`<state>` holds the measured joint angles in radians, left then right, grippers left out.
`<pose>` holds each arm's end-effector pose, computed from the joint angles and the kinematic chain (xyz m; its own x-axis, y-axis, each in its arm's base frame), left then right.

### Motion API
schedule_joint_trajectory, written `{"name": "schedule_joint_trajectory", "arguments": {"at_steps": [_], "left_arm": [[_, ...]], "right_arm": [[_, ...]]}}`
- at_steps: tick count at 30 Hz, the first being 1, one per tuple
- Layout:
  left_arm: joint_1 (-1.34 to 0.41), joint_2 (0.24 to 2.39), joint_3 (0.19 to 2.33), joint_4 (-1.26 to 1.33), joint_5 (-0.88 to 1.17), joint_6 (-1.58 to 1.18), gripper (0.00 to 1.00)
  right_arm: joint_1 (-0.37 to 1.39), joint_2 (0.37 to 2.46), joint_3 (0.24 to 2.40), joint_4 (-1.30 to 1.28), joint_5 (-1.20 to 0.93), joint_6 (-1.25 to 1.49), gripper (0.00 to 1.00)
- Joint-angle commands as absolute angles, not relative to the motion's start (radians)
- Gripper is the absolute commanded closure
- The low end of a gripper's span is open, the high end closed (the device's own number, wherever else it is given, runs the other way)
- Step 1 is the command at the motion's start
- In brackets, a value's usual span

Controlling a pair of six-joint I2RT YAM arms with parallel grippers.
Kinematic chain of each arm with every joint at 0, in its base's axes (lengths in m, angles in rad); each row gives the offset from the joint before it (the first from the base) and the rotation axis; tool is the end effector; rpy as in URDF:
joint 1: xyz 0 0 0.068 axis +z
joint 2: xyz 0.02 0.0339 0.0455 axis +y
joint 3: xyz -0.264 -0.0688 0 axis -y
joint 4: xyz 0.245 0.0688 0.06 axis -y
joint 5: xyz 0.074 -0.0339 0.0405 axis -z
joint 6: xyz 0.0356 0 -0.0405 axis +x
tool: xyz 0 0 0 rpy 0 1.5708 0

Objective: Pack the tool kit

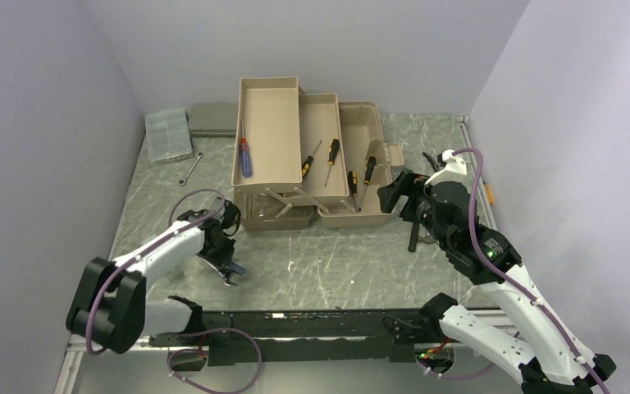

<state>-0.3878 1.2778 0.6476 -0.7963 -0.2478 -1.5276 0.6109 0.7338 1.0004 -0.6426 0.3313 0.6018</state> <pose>0.1816 -0.0648 0.1630 -0.3732 -0.8938 -0.2487 -0.9008 0.4132 -0.1332 0.1251 0.0735 0.3732 -0.4147 0.3631 -0.8343 -0.0725 0.9008 0.4281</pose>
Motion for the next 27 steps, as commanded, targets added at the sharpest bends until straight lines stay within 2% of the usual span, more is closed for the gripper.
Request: {"name": "schedule_joint_trajectory", "arguments": {"at_steps": [1, 7, 12, 15, 19, 27], "left_arm": [[-0.366, 1.103, 0.661, -0.948, -0.353, -1.512, 1.00], [-0.361, 0.898, 0.862, -1.165, -0.521, -1.430, 1.00], [-0.357, 0.830, 1.052, -1.100, -0.545, -1.072, 1.00], [-0.357, 0.783, 1.111, -0.880, -0.414, -0.756, 1.00], [-0.357, 0.766, 1.197, -0.670, -0.159, -0.545, 1.00], [-0.357, 1.105, 1.585, -0.720, 0.216, -0.413, 1.00]], "right_arm": [[0.610, 0.724, 1.029, -0.623, 0.330, 0.601, 0.14], [0.610, 0.731, 1.022, -0.616, 0.321, 0.606, 0.14], [0.610, 0.736, 1.023, -0.609, 0.317, 0.606, 0.14], [0.610, 0.735, 1.019, -0.604, 0.318, 0.610, 0.14], [0.610, 0.737, 1.016, -0.601, 0.318, 0.618, 0.14], [0.609, 0.741, 1.008, -0.593, 0.313, 0.640, 0.14]]}}
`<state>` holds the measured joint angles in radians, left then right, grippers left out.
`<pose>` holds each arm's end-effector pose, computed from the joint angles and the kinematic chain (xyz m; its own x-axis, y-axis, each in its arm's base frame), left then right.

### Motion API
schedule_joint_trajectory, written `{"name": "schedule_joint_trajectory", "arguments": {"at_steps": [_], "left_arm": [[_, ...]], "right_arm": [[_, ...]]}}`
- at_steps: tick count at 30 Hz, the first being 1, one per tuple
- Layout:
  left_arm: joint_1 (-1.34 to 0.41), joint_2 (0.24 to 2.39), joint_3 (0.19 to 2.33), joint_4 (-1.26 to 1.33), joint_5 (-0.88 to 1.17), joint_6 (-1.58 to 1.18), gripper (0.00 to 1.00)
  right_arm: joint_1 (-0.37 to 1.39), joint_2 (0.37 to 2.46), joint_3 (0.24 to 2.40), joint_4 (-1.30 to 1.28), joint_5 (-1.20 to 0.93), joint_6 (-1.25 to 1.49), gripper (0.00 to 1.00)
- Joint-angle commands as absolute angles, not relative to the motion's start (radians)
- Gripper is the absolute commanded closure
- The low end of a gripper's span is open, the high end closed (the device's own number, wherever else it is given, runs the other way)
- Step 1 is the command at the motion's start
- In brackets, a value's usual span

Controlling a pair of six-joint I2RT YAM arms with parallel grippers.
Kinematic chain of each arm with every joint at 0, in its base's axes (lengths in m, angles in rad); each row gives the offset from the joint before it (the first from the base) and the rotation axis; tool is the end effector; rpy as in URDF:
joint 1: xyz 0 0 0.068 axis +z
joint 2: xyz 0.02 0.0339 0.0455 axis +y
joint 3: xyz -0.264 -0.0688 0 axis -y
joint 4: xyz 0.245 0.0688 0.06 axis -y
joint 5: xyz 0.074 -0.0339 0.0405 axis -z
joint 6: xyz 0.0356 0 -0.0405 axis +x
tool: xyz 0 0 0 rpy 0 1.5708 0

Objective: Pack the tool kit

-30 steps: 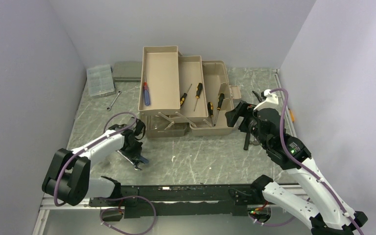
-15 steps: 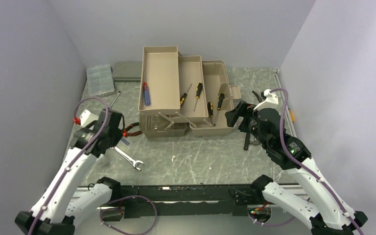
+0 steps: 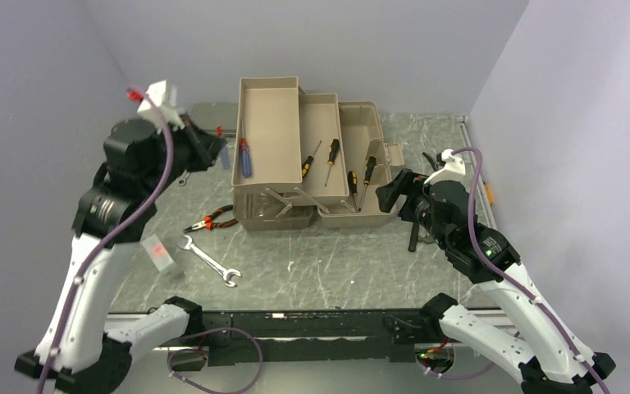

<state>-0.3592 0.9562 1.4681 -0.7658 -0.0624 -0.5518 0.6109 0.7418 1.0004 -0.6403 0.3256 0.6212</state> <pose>0.1487 -0.0535 0.4740 -0.3545 -0.4257 -0.8325 0.1274 0.8600 -0.4941 0.1268 0.0749 0.3724 -0.4229 0.3770 -0.8240 -0.0666 0.8939 0.4432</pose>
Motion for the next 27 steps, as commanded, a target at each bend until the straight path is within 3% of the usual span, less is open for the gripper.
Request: {"name": "schedule_joint_trajectory", "arguments": {"at_steps": [1, 6, 18, 27], "left_arm": [[-0.357, 1.143, 1.613, -0.718, 0.258, -0.415, 1.00], [-0.357, 1.290, 1.707, -0.708, 0.321, -0.408, 1.00], [-0.356, 1.540, 1.773, -0.719, 0.204, -0.379, 0.96], [-0.327, 1.596, 1.742, -0.732, 0.273, -0.336, 0.42]], "right_arm": [[0.609, 0.741, 1.007, -0.591, 0.310, 0.642, 0.14], [0.610, 0.747, 1.009, -0.588, 0.298, 0.654, 0.15], [0.609, 0.736, 1.021, -0.630, 0.332, 0.678, 0.15], [0.609, 0.738, 1.010, -0.662, 0.354, 0.686, 0.14]]}}
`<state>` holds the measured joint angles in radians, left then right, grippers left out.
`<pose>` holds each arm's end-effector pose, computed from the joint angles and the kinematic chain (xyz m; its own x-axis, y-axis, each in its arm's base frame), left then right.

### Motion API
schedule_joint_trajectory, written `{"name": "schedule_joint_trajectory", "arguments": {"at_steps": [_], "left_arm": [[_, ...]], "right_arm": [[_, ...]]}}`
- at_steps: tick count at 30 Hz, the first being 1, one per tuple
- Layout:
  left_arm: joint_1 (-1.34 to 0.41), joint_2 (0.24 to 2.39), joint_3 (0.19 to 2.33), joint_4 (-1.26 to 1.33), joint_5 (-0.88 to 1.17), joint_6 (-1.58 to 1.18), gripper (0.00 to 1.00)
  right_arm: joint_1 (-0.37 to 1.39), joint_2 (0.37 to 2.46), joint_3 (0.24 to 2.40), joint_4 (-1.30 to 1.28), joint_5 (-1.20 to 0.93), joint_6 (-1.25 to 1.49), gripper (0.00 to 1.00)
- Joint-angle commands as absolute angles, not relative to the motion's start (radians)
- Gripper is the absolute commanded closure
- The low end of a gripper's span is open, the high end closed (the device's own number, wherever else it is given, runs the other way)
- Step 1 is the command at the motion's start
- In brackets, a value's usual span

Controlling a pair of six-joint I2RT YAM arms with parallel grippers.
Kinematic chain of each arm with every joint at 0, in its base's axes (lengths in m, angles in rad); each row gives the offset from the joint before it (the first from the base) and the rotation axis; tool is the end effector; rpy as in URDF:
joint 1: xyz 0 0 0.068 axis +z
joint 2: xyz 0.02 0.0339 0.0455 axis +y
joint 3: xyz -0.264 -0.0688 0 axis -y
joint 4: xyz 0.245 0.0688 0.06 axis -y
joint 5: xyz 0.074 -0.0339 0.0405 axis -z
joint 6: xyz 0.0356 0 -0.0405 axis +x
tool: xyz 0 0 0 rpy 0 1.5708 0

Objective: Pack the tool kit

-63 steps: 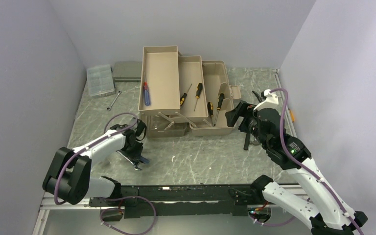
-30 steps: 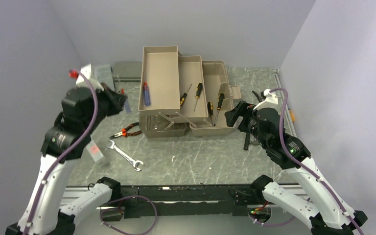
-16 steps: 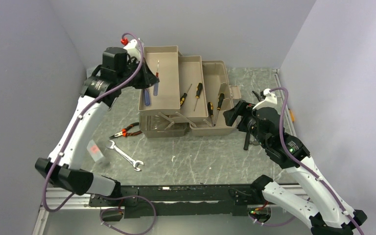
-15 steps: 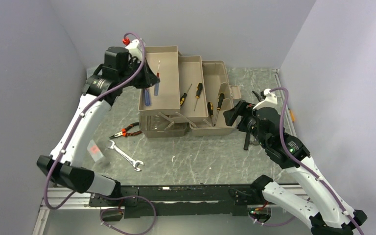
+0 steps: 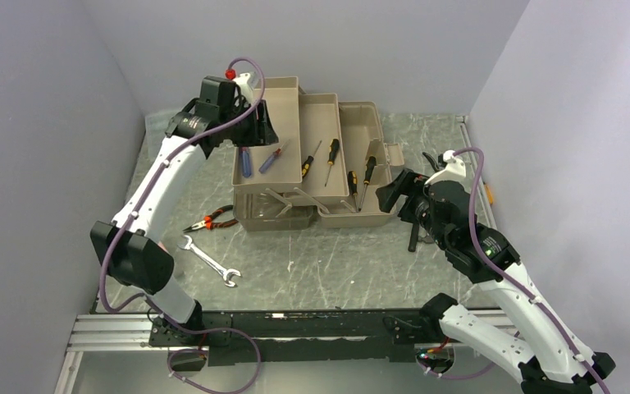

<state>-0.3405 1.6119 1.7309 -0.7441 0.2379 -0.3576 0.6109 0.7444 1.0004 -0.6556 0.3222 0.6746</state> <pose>0.3319 -0.1265 0.4024 -0.6933 -0.1152 -0.7113 0.2797 0.8667 -0.4130 0.1268 0.0750 0.3705 -0.4395 0.4155 -0.7964 -0.0393 0.8768 0.4792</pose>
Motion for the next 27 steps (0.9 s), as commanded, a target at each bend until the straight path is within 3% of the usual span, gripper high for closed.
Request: {"name": "schedule_joint_trajectory", "arguments": {"at_steps": [1, 5, 14, 18, 27], "left_arm": [[-0.325, 1.592, 1.746, -0.737, 0.274, -0.333, 0.36], [-0.325, 1.544, 1.761, -0.743, 0.299, -0.314, 0.23], [-0.325, 1.298, 1.691, -0.687, 0.362, -0.245, 0.11], [-0.324, 1.174, 1.588, -0.696, 0.246, -0.221, 0.01], [-0.314, 0.915, 1.263, -0.736, -0.052, -0.283, 0.01]], "right_arm": [[0.609, 0.739, 1.006, -0.663, 0.353, 0.687, 0.14], [0.608, 0.778, 1.008, -0.671, 0.356, 0.677, 0.14], [0.489, 0.906, 1.061, -0.730, 0.344, 0.619, 0.13], [0.340, 0.902, 1.054, -0.718, 0.233, 0.550, 0.14], [0.311, 0.886, 0.993, -0.679, 0.204, 0.507, 0.14]]}}
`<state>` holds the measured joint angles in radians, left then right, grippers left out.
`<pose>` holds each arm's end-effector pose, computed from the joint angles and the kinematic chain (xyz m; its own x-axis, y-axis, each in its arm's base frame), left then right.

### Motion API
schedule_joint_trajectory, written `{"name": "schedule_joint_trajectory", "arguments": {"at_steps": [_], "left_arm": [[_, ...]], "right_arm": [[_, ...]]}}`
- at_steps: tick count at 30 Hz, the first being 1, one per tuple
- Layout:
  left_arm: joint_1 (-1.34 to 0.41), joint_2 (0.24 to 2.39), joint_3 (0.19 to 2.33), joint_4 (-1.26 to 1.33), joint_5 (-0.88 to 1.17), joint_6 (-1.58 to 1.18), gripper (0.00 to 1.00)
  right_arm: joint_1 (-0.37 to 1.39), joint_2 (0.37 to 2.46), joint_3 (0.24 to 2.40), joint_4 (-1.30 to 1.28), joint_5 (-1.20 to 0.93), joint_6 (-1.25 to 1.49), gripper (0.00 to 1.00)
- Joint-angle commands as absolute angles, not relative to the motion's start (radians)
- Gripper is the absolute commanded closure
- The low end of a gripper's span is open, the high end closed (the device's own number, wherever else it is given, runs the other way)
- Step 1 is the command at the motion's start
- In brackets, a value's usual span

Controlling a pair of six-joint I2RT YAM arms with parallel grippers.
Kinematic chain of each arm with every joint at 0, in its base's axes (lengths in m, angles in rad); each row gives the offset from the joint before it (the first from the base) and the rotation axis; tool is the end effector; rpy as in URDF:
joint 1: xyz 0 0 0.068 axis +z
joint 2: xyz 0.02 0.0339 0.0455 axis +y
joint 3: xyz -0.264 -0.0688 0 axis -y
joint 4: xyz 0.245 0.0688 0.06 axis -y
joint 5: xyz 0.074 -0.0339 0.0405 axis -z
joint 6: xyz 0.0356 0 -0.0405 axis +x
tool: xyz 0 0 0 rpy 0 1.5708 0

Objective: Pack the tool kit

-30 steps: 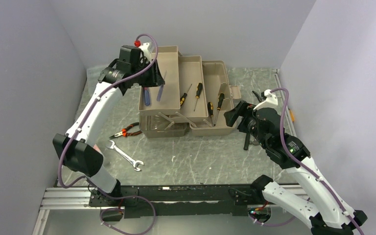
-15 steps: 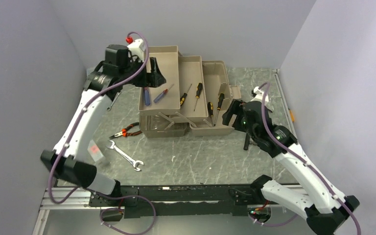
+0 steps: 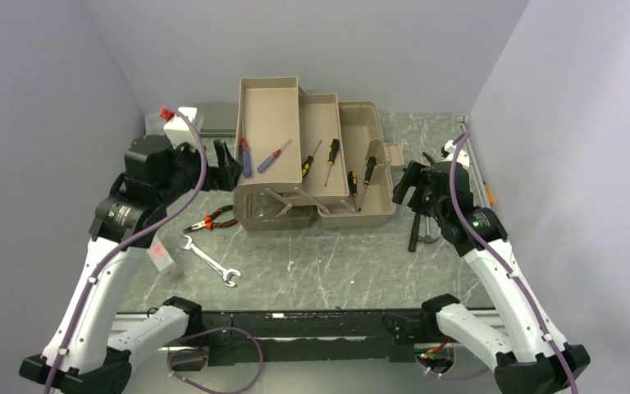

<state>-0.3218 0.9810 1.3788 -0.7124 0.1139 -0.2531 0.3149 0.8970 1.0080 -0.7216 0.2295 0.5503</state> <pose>0.1693 -0.0607 0.4493 -0.3886 -0.1327 -0.9118 0.3300 0.9039 -0.2722 0.1748 0.0484 0.3443 -0.5297 0.3630 -0.7666 0.1791 0.9313 0.3173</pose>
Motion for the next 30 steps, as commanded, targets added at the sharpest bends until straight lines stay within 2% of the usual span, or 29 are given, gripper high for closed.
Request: {"name": "schedule_joint_trajectory", "arguments": {"at_steps": [1, 8, 16, 21, 25, 30], "left_arm": [[-0.313, 0.893, 1.231, -0.738, -0.072, -0.292, 0.01], [-0.304, 0.817, 1.112, -0.803, -0.138, -0.313, 0.03], [-0.272, 0.844, 1.082, -0.815, -0.142, -0.321, 0.04], [-0.256, 0.843, 1.062, -0.805, -0.099, -0.327, 0.04], [-0.256, 0.798, 0.977, -0.756, 0.018, -0.341, 0.04], [-0.256, 0.776, 0.865, -0.711, 0.278, -0.318, 0.02]], "right_arm": [[0.311, 0.889, 0.993, -0.674, 0.197, 0.502, 0.14], [0.311, 0.903, 1.003, -0.657, 0.174, 0.485, 0.14], [0.311, 0.907, 1.005, -0.652, 0.163, 0.484, 0.14], [0.310, 0.924, 1.005, -0.712, 0.272, 0.515, 0.15], [0.252, 0.994, 0.986, -0.791, 0.323, 0.545, 0.21], [0.202, 0.992, 0.852, -0.715, 0.268, 0.578, 0.25]]}}
